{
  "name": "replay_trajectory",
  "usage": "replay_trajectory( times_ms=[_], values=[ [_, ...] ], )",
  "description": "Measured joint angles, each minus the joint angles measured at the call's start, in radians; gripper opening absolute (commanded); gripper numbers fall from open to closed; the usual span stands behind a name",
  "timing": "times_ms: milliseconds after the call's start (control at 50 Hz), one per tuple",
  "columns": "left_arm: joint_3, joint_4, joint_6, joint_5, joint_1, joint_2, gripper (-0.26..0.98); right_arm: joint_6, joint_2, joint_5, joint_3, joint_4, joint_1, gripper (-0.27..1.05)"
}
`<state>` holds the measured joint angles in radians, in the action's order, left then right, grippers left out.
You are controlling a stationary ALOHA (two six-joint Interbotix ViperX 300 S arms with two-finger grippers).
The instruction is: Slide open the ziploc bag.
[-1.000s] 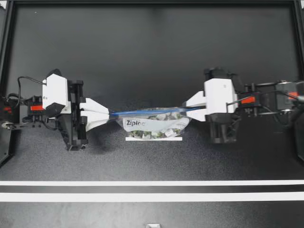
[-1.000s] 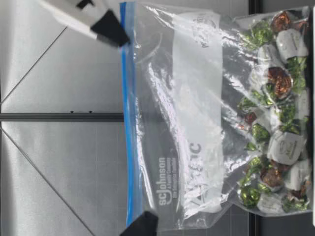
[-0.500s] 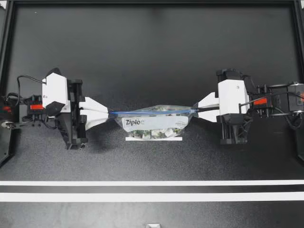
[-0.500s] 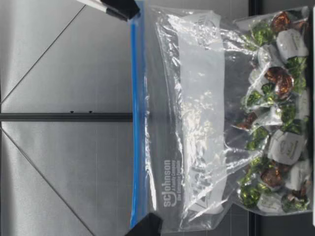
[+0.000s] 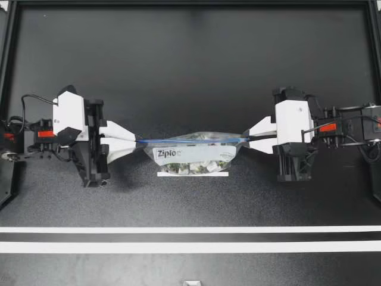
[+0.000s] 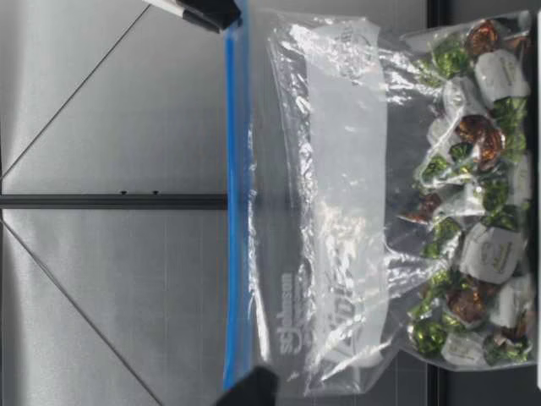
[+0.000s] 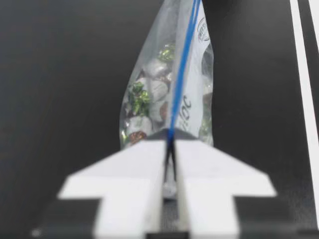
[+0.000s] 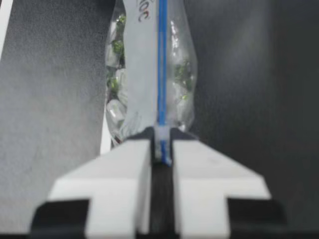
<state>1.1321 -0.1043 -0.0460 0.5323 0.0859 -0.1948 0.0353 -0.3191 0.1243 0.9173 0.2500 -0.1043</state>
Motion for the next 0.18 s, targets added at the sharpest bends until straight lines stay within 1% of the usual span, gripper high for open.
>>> replay_trajectory(
  times_ms=[20,100,180],
  values=[
    [0.0,0.0,0.0,-0.002,0.002,0.0,0.23,0.0,0.0,0.0,0.003,0.0,0.0,0.1],
    [-0.002,0.0,0.0,-0.002,0.002,-0.002,0.33,0.0,-0.002,0.002,0.003,0.002,-0.002,0.2],
    [0.0,0.0,0.0,0.0,0.002,-0.002,0.34,-0.002,-0.002,0.002,0.003,0.0,-0.002,0.29]
  ],
)
